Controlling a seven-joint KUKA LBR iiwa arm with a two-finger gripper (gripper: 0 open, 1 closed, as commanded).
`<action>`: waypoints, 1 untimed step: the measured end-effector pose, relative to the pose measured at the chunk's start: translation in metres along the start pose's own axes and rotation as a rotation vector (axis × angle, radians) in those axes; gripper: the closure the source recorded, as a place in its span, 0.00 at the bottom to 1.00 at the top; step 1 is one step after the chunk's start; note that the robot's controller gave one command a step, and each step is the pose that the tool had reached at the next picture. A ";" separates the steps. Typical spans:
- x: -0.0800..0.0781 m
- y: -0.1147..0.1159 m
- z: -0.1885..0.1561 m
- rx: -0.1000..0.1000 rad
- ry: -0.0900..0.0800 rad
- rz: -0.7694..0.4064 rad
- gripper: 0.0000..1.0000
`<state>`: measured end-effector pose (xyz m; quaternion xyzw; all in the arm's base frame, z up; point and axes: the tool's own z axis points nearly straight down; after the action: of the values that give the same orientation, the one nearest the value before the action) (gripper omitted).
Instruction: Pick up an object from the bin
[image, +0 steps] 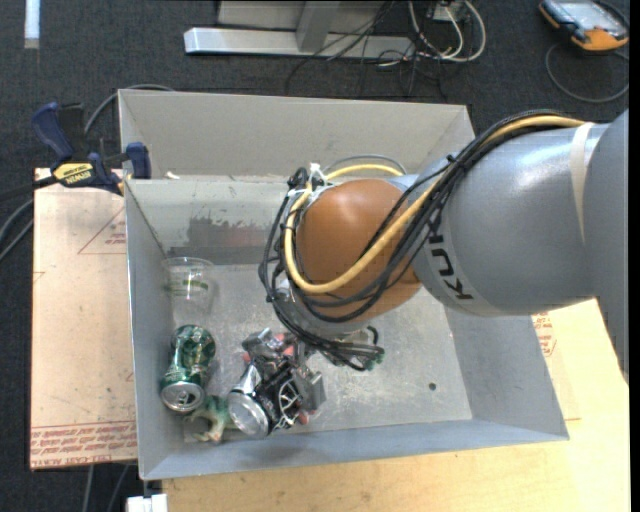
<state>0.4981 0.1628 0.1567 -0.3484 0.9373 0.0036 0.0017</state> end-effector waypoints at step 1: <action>0.000 0.000 -0.008 0.000 0.000 0.001 1.00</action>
Offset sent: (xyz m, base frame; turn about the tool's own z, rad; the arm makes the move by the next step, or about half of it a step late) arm 0.0001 0.0001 0.0305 0.0000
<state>0.4982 0.1629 0.1651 -0.3481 0.9375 0.0037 0.0019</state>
